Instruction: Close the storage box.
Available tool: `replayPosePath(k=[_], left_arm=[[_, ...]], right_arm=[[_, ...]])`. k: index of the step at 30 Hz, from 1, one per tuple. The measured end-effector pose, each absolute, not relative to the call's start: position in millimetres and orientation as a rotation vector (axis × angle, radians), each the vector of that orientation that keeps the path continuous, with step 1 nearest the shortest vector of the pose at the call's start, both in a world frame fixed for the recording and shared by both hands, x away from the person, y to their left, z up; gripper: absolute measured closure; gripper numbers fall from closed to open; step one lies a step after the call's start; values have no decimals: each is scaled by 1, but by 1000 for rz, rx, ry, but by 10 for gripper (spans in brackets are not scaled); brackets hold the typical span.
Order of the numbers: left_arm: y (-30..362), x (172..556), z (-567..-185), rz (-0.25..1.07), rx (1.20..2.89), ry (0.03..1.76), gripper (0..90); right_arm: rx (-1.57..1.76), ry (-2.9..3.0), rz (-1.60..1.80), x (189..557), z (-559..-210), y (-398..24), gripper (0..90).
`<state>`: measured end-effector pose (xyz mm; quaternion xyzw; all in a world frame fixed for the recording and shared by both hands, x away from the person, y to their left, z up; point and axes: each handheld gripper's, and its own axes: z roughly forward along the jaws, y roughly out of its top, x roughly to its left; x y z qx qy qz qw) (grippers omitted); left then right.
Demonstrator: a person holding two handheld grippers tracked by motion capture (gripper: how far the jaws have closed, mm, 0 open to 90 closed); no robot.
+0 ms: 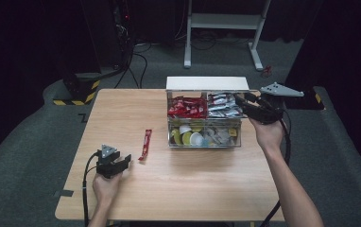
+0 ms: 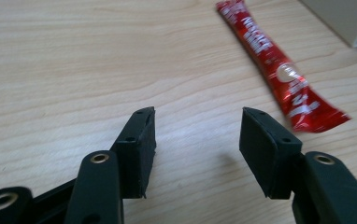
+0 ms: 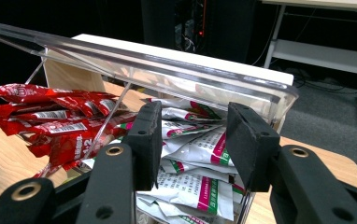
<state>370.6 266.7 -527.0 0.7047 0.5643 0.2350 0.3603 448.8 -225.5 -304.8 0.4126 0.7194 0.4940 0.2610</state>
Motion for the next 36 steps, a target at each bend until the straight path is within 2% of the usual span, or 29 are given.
replayPosePath(k=[19,36], left_arm=[[262,369,-528,633,1860,1454,390],[262,369,-528,636,1860,1453,385]], right_arm=[[1105,1942,1365,435,-306,-234,561],[1120,1935,1352,428,-321,-242,559]])
